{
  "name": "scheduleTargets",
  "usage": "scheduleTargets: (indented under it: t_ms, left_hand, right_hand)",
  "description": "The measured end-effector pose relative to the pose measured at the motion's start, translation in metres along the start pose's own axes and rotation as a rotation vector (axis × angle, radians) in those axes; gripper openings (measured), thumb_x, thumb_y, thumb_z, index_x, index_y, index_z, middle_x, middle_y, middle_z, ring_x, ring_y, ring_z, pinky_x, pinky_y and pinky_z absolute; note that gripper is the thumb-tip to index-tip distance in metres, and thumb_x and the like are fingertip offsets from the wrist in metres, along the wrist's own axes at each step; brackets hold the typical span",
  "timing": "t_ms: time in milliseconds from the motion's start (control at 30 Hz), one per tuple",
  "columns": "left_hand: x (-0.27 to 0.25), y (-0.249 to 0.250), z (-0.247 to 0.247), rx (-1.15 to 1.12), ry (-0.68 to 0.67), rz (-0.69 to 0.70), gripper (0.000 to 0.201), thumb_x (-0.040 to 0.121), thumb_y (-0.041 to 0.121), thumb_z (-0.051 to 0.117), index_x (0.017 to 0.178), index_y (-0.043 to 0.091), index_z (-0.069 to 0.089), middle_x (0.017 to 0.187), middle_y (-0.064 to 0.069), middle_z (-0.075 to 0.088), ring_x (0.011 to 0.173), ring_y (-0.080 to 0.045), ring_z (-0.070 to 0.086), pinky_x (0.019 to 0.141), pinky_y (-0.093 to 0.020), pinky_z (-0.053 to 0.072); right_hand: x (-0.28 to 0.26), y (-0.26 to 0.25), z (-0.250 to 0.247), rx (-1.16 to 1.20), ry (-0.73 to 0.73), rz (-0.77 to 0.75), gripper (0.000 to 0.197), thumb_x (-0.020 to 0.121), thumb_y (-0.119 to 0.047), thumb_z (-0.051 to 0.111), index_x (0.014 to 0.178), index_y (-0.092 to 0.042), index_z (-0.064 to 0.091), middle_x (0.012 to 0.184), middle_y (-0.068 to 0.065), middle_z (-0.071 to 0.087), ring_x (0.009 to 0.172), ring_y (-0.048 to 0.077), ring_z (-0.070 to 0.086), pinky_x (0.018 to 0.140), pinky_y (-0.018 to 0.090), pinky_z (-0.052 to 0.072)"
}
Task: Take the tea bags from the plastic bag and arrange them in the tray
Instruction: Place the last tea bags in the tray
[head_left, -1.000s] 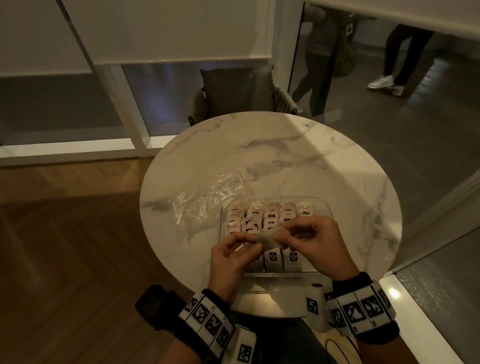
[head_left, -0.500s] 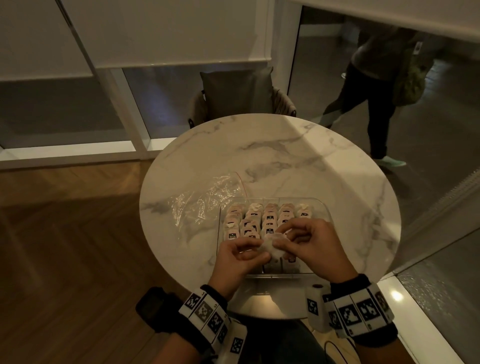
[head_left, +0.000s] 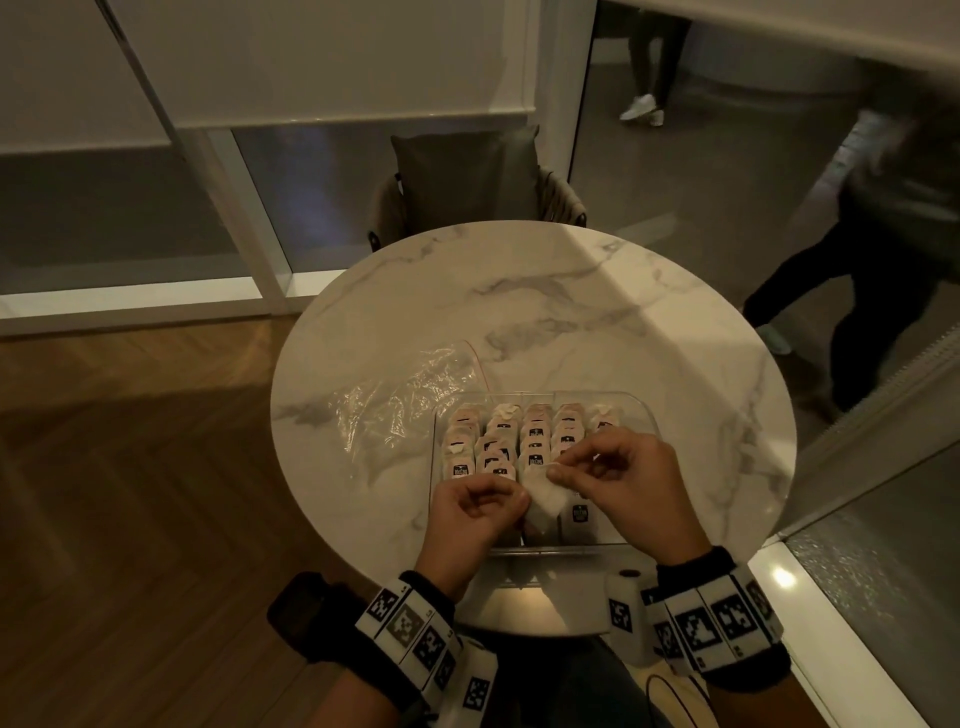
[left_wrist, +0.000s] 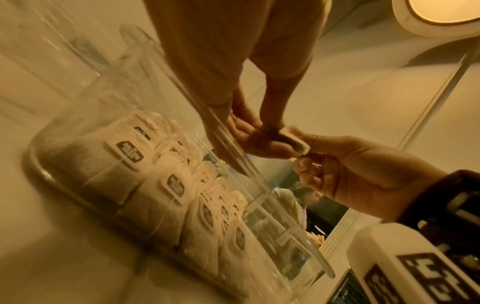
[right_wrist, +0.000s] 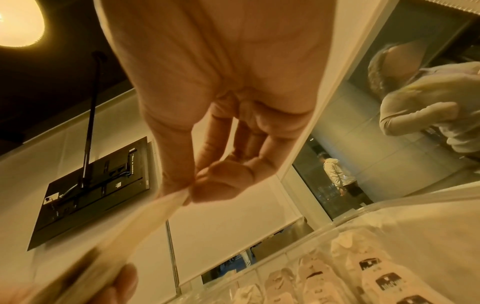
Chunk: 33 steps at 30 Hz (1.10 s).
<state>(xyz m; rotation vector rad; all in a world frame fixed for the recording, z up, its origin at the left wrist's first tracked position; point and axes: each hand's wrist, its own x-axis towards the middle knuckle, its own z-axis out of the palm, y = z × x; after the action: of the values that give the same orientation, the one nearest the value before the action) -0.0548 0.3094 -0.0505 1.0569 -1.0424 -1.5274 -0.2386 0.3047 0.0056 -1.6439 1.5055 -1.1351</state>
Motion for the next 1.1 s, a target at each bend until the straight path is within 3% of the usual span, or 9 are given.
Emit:
scheduleTargets:
  t_ms: [100, 167, 267, 367, 533, 700, 867, 1000, 1100]
  left_hand:
    - [0.0, 0.001, 0.003, -0.02, 0.008, 0.008, 0.018, 0.076, 0.011, 0.074, 0.088, -0.003, 0.072, 0.078, -0.018, 0.073, 0.069, -0.028, 0.071, 0.07, -0.033, 0.061]
    - [0.001, 0.002, 0.003, -0.03, 0.01, -0.003, 0.027, 0.073, 0.016, 0.076, 0.092, -0.003, 0.072, 0.081, -0.017, 0.072, 0.076, -0.034, 0.071, 0.074, -0.035, 0.061]
    - [0.001, -0.001, 0.0, -0.013, 0.014, -0.014, 0.026, 0.073, 0.015, 0.081, 0.094, 0.002, 0.073, 0.086, -0.02, 0.069, 0.086, -0.042, 0.068, 0.085, -0.045, 0.059]
    - [0.002, -0.001, -0.002, 0.017, 0.0, -0.026, 0.018, 0.076, 0.003, 0.079, 0.093, 0.002, 0.072, 0.081, -0.009, 0.067, 0.082, -0.031, 0.066, 0.086, -0.042, 0.058]
    - [0.001, 0.003, -0.002, 0.031, -0.016, -0.028, 0.011, 0.083, 0.0, 0.073, 0.092, -0.005, 0.068, 0.077, -0.005, 0.068, 0.075, -0.019, 0.065, 0.08, -0.032, 0.057]
    - [-0.001, 0.008, -0.002, -0.039, -0.012, -0.066, 0.015, 0.089, 0.006, 0.067, 0.093, -0.008, 0.066, 0.082, -0.013, 0.066, 0.073, -0.021, 0.063, 0.084, -0.037, 0.056]
    - [-0.012, 0.026, -0.011, -0.018, 0.022, -0.074, 0.025, 0.085, 0.017, 0.067, 0.097, -0.005, 0.068, 0.09, -0.015, 0.07, 0.086, -0.028, 0.07, 0.082, -0.032, 0.057]
    - [0.005, 0.061, -0.046, 0.198, 0.119, 0.076, 0.007, 0.087, 0.005, 0.067, 0.092, 0.004, 0.072, 0.091, -0.008, 0.074, 0.091, -0.021, 0.07, 0.087, -0.031, 0.056]
    - [0.035, 0.08, -0.088, 0.592, 0.276, 0.11, 0.037, 0.085, -0.013, 0.056, 0.078, 0.019, 0.074, 0.102, 0.0, 0.069, 0.106, -0.014, 0.062, 0.103, -0.035, 0.045]
  right_hand:
    - [0.007, -0.005, -0.014, -0.074, -0.052, -0.047, 0.014, 0.068, -0.014, 0.087, 0.07, -0.022, 0.076, 0.067, -0.008, 0.069, 0.063, 0.01, 0.062, 0.059, 0.018, 0.051]
    - [0.015, -0.006, -0.028, -0.187, -0.08, -0.103, 0.012, 0.069, -0.015, 0.087, 0.072, -0.021, 0.077, 0.07, -0.01, 0.07, 0.065, 0.009, 0.062, 0.057, 0.011, 0.046]
    - [0.029, 0.0, -0.053, -0.41, -0.158, -0.116, 0.014, 0.071, -0.025, 0.086, 0.072, -0.031, 0.074, 0.072, -0.013, 0.07, 0.065, 0.006, 0.061, 0.061, 0.018, 0.049]
    - [0.04, 0.001, -0.068, -0.72, -0.308, -0.072, 0.014, 0.075, -0.032, 0.082, 0.072, -0.036, 0.07, 0.076, -0.015, 0.069, 0.068, 0.004, 0.058, 0.068, 0.029, 0.052]
    - [0.048, 0.006, -0.065, -1.079, -0.6, 0.016, 0.007, 0.08, -0.031, 0.076, 0.086, -0.028, 0.073, 0.081, -0.013, 0.058, 0.077, 0.007, 0.054, 0.067, 0.022, 0.039]
    - [0.063, 0.015, -0.054, -1.104, -0.641, 0.034, 0.013, 0.086, -0.033, 0.071, 0.098, -0.029, 0.071, 0.097, -0.007, 0.064, 0.09, 0.012, 0.059, 0.073, 0.024, 0.045]
    - [0.068, 0.013, -0.059, -1.041, -0.552, 0.007, 0.019, 0.091, -0.03, 0.065, 0.111, -0.029, 0.066, 0.102, -0.009, 0.058, 0.085, 0.007, 0.048, 0.073, 0.021, 0.036]
    - [0.06, 0.018, -0.064, -1.004, -0.533, 0.036, 0.019, 0.09, -0.029, 0.067, 0.109, -0.031, 0.065, 0.104, -0.01, 0.056, 0.083, 0.005, 0.044, 0.072, 0.02, 0.034]
    - [0.051, 0.022, -0.066, -0.951, -0.542, 0.072, 0.02, 0.088, -0.03, 0.07, 0.107, -0.032, 0.065, 0.102, -0.012, 0.055, 0.084, 0.004, 0.045, 0.072, 0.019, 0.035]
